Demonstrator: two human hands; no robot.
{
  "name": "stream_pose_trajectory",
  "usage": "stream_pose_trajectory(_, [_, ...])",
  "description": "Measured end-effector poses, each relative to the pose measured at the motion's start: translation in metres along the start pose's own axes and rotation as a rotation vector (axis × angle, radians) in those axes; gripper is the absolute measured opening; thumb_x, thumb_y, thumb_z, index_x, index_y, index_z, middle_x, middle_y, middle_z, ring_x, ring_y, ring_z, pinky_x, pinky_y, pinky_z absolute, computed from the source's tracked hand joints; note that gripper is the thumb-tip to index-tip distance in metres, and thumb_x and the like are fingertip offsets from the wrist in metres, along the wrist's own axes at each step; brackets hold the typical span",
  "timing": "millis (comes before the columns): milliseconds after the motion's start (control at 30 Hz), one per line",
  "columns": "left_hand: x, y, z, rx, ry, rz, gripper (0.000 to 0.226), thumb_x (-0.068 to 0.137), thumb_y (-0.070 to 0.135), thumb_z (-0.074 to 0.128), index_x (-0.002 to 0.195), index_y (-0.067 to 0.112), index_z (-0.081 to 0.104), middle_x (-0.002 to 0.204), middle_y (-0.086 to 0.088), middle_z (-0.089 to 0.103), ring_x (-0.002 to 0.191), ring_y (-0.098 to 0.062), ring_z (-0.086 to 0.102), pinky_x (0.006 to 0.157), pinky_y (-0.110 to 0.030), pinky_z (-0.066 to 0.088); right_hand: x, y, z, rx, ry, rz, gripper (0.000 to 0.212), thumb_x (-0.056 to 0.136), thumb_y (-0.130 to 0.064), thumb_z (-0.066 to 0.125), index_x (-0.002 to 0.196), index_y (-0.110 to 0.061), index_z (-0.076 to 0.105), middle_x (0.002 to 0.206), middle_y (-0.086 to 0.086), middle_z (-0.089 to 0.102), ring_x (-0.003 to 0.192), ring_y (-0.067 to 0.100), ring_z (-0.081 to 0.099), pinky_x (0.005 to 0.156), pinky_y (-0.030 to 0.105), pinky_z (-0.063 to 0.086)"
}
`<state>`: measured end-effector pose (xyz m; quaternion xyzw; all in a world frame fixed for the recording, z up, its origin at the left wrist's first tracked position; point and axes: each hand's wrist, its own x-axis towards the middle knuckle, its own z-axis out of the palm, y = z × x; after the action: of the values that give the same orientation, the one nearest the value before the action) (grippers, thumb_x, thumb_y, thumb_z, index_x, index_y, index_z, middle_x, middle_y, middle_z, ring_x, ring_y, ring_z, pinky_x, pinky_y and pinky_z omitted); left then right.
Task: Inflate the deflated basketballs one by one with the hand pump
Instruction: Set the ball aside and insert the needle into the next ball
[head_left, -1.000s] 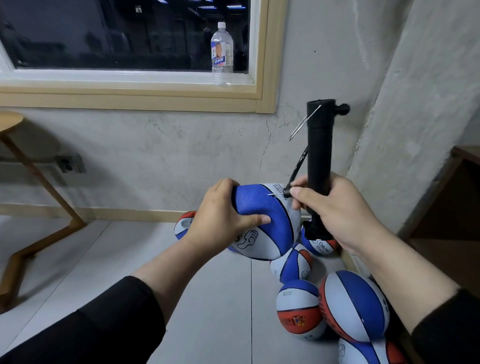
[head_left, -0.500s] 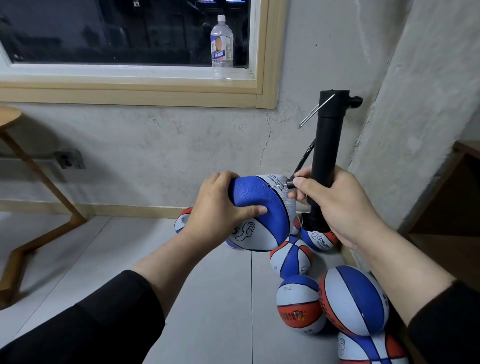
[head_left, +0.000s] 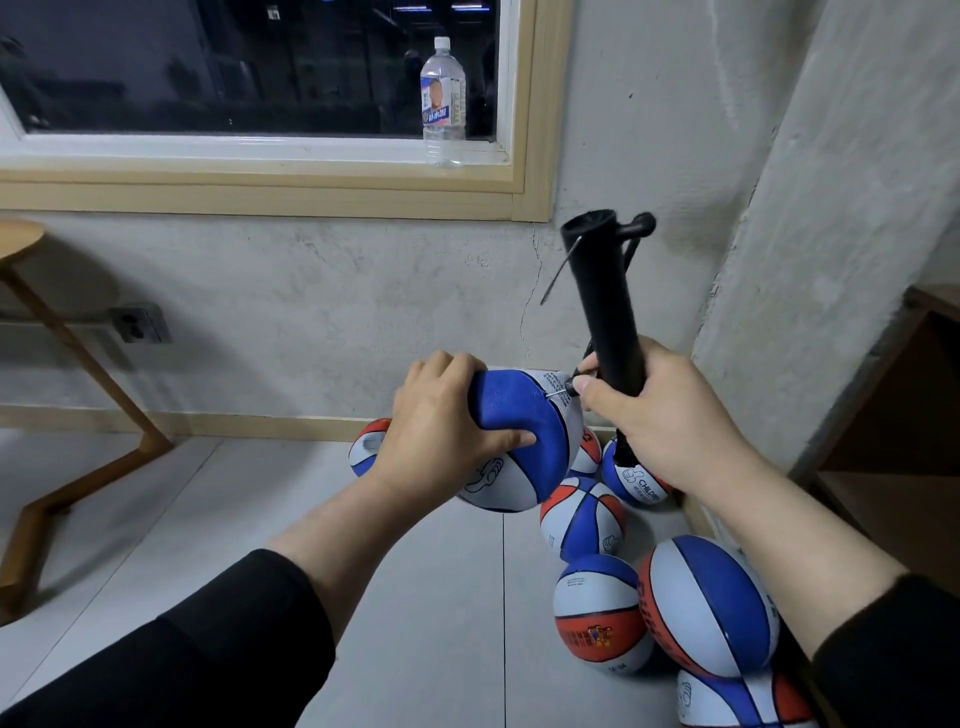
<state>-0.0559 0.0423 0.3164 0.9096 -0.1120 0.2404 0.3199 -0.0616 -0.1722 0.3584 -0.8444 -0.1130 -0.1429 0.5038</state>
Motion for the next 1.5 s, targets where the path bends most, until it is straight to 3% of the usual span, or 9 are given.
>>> stream_pose_trajectory(133, [0.001,-0.001,0.003,0.035,0.023,0.036,0.063,0.065,0.05,0.093,0.102,0.011,0.061,0.098,0.002,0.049,0.098,-0.026,0.046,0.088,-0.049,0.046,-0.001,-0.001,0.002,-0.078,-0.004,-0.002,0.015,0.092,-0.024,0.074,0.085,-0.03,0.063,0.079,-0.006,0.068,0.074,0.01,0.061,0.061,0.012,0.045])
stream_pose_trajectory(267, [0.002,0.0,0.007,0.067,0.061,0.079,0.06,0.064,0.05,0.093,0.085,0.015,0.05,0.089,0.002,0.047,0.09,-0.024,0.04,0.08,-0.042,0.041,-0.002,-0.002,0.005,-0.084,-0.012,-0.002,0.01,0.092,-0.027,0.075,0.092,-0.027,0.065,0.084,-0.003,0.07,0.084,0.018,0.065,0.075,0.032,0.054])
stream_pose_trajectory(367, [0.002,0.0,0.009,0.082,0.095,0.109,0.063,0.063,0.049,0.094,0.079,0.019,0.041,0.083,0.004,0.045,0.087,-0.024,0.039,0.077,-0.04,0.037,-0.004,-0.001,0.008,-0.071,-0.016,0.014,0.009,0.092,-0.028,0.074,0.094,-0.027,0.065,0.082,-0.004,0.068,0.083,0.018,0.065,0.075,0.033,0.055])
stream_pose_trajectory(567, [0.001,0.001,0.014,0.152,0.177,0.185,0.067,0.059,0.044,0.098,0.076,0.024,0.036,0.078,0.007,0.039,0.082,-0.023,0.038,0.079,-0.04,0.033,-0.006,0.003,0.01,-0.053,-0.006,0.027,0.014,0.092,-0.027,0.075,0.087,-0.033,0.063,0.079,-0.009,0.067,0.08,0.01,0.064,0.069,0.022,0.049])
stream_pose_trajectory(767, [0.0,0.005,0.015,0.194,0.238,0.271,0.068,0.059,0.041,0.099,0.075,0.025,0.035,0.074,0.007,0.037,0.076,-0.022,0.039,0.077,-0.042,0.036,-0.007,0.006,0.015,0.004,-0.014,0.064,0.009,0.092,-0.025,0.075,0.092,-0.028,0.066,0.076,-0.002,0.071,0.079,0.018,0.069,0.074,0.031,0.059])
stream_pose_trajectory(1000, [0.0,0.007,0.015,0.205,0.272,0.336,0.068,0.06,0.037,0.099,0.075,0.024,0.034,0.072,0.007,0.037,0.074,-0.022,0.038,0.08,-0.044,0.041,-0.008,0.005,0.02,0.006,-0.049,0.058,0.007,0.092,-0.026,0.074,0.097,-0.027,0.068,0.081,-0.004,0.07,0.085,0.017,0.067,0.076,0.028,0.056])
stream_pose_trajectory(1267, [0.002,0.001,0.021,0.24,-0.052,0.068,0.05,0.079,0.057,0.082,0.084,0.023,0.045,0.076,0.013,0.033,0.086,-0.018,0.039,0.086,-0.032,0.023,-0.003,0.021,0.02,0.082,-0.075,0.129,0.011,0.095,-0.032,0.072,0.1,-0.022,0.069,0.073,-0.007,0.07,0.068,0.003,0.063,0.068,0.023,0.05])
stream_pose_trajectory(1367, [0.002,-0.004,0.023,0.204,-0.094,-0.035,0.051,0.08,0.06,0.079,0.085,0.022,0.047,0.079,0.011,0.037,0.087,-0.018,0.041,0.082,-0.033,0.026,-0.002,0.029,0.02,0.272,-0.045,0.193,0.018,0.097,-0.031,0.068,0.103,-0.013,0.067,0.07,0.001,0.066,0.07,0.012,0.06,0.073,0.029,0.053])
stream_pose_trajectory(1500, [-0.003,-0.02,0.028,0.145,-0.155,-0.145,0.052,0.081,0.056,0.081,0.079,0.023,0.041,0.083,0.009,0.039,0.085,-0.021,0.044,0.074,-0.035,0.031,-0.002,0.04,0.025,0.426,-0.074,0.292,0.019,0.099,-0.026,0.066,0.104,-0.009,0.06,0.072,0.009,0.055,0.059,0.022,0.053,0.063,0.034,0.054])
